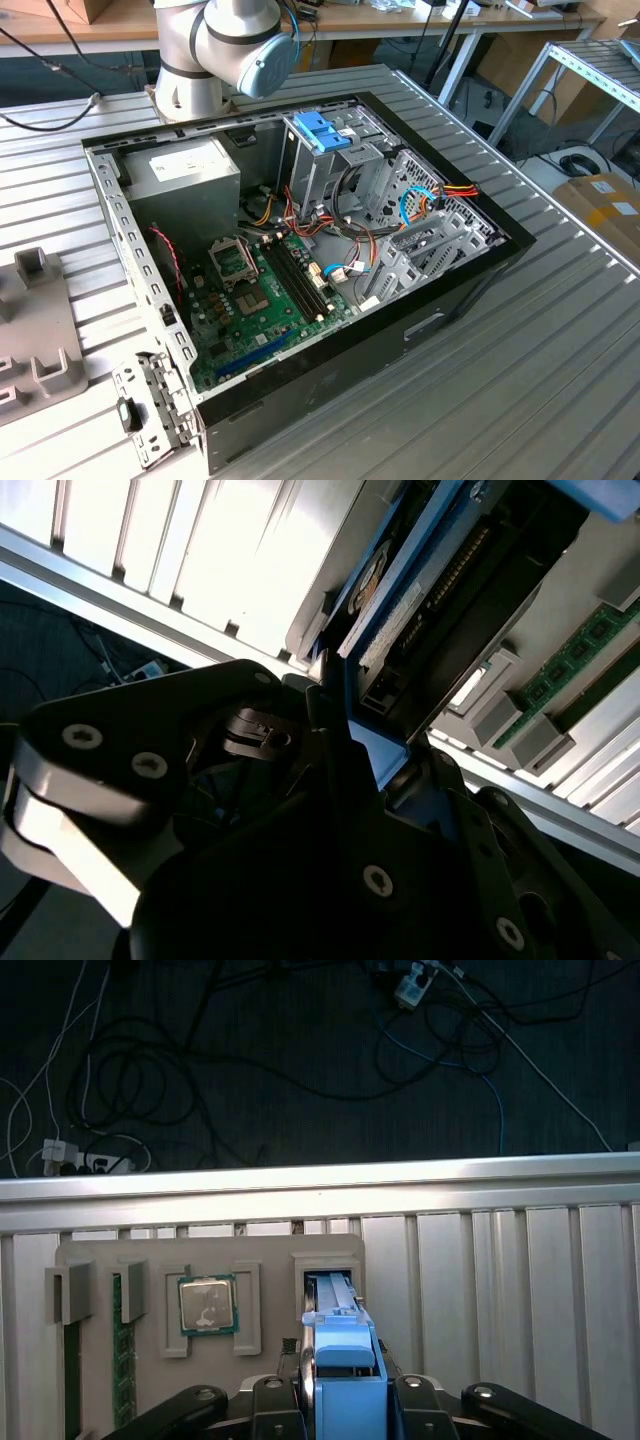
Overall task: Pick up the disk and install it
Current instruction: 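Pick up the disk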
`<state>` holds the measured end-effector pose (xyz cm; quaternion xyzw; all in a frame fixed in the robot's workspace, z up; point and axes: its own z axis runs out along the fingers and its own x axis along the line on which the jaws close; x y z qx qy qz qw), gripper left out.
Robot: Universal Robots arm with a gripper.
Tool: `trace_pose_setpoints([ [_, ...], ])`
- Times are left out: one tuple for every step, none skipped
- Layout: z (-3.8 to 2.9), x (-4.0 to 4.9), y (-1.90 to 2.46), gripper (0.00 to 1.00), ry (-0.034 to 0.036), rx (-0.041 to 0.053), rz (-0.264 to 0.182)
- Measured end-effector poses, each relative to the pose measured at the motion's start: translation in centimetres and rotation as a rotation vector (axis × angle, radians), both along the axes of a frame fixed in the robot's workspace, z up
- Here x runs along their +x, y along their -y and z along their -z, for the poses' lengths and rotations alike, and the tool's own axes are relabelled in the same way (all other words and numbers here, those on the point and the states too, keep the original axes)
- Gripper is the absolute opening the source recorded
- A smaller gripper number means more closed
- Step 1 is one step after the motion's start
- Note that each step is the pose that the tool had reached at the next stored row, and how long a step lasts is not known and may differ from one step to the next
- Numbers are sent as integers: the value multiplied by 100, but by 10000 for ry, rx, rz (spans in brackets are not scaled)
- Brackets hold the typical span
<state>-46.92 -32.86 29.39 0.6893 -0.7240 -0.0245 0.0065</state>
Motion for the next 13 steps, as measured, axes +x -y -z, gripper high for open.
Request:
trace_pose_setpoints([
  [-4, 0, 0, 37, 0, 0, 0],
  [-12, 0, 0, 37, 1, 0, 0],
  [-17, 0, 0, 37, 2, 1, 0],
  [-21, 0, 0, 37, 1, 1, 0],
  [-25, 0, 0, 37, 1, 0, 0],
  [-28, 0, 0, 37, 1, 0, 0],
  [-32, 0, 0, 37, 1, 0, 0],
  [-37, 0, 0, 37, 1, 1, 0],
  [-39, 0, 0, 37, 1, 0, 0],
  [-43, 0, 0, 37, 0, 0, 1],
  [-46, 0, 0, 37, 1, 1, 0],
  [-49, 0, 0, 37, 1, 0, 0],
  [-51, 0, 0, 37, 1, 0, 0],
])
